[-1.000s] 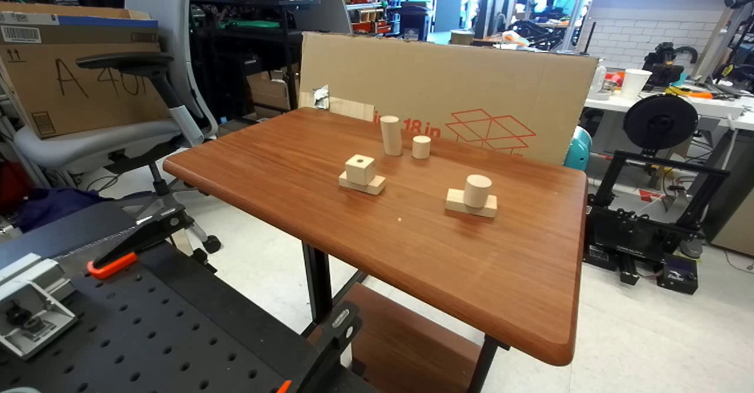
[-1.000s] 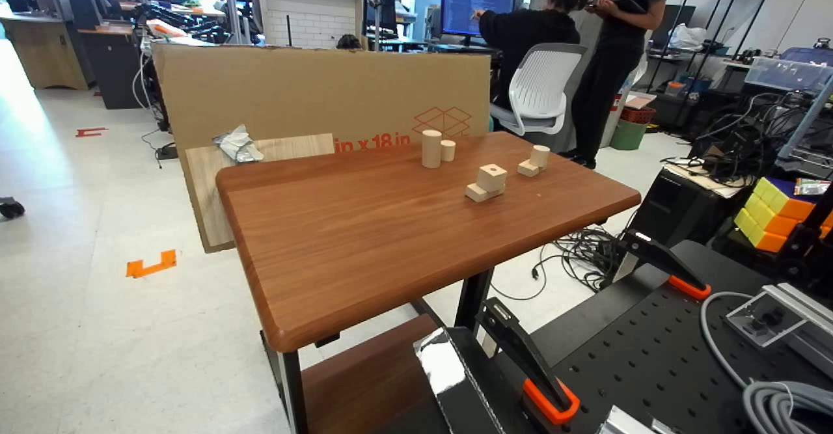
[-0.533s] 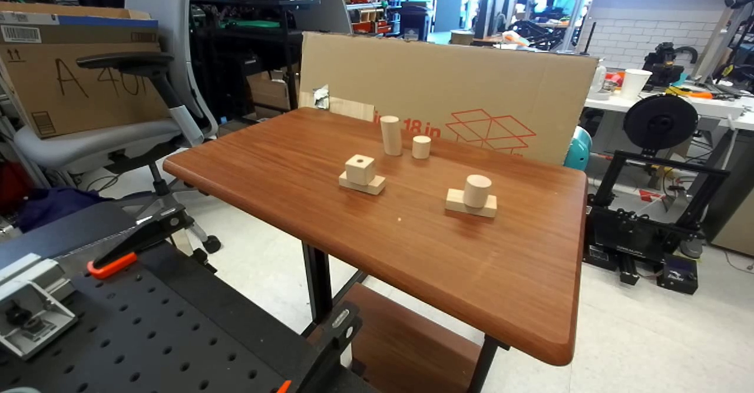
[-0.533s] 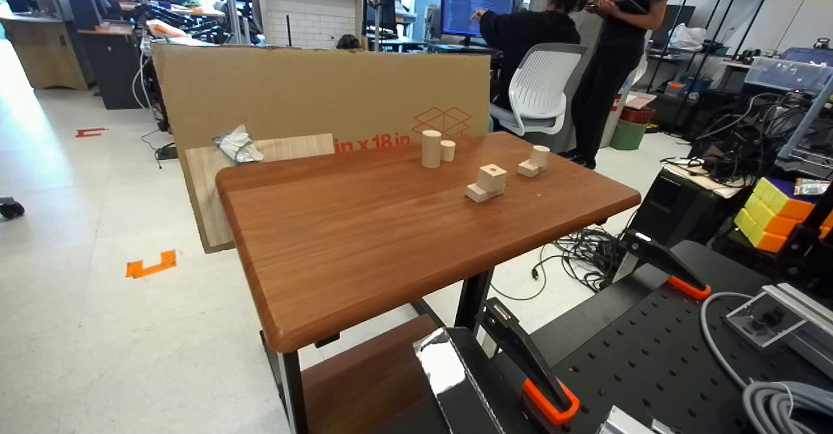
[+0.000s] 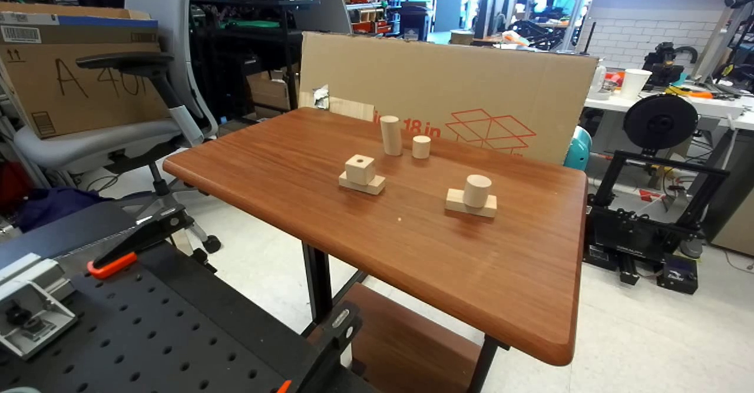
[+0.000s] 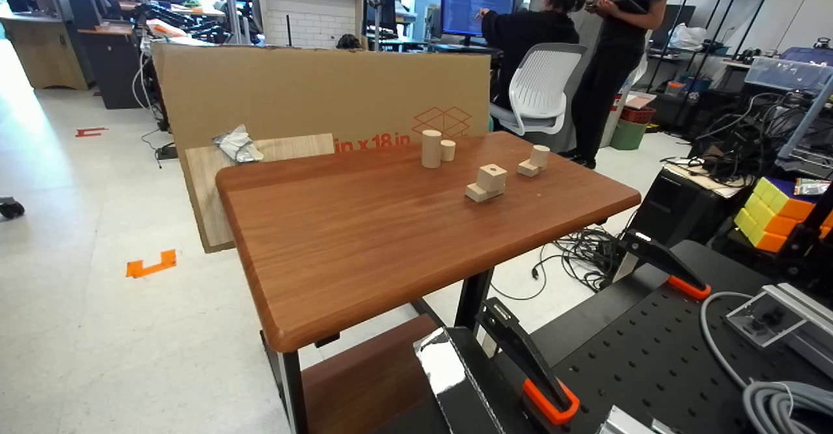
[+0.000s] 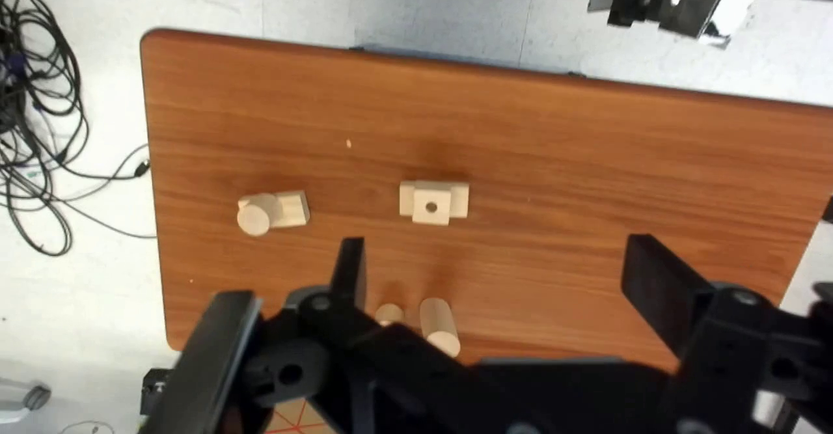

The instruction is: Move the cylindrical block forward

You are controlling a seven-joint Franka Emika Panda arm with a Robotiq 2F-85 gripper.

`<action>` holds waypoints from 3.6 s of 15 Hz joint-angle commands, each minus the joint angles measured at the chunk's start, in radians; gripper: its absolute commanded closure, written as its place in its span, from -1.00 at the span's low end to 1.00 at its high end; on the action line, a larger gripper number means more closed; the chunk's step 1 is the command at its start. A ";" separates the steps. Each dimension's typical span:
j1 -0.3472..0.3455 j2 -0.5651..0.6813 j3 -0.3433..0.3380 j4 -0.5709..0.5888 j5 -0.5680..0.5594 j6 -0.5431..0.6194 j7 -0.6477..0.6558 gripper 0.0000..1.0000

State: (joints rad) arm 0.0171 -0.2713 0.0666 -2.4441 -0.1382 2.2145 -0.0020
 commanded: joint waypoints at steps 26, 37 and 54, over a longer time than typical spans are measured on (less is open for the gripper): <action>0.008 0.740 -0.048 0.559 0.003 0.184 0.004 -1.00; 0.014 0.860 -0.050 0.639 0.001 0.171 -0.001 -1.00; 0.054 0.810 0.004 0.632 0.025 0.143 -0.002 0.78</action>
State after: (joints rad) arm 0.0372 0.6115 0.0536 -1.7780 -0.1420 2.3888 -0.0015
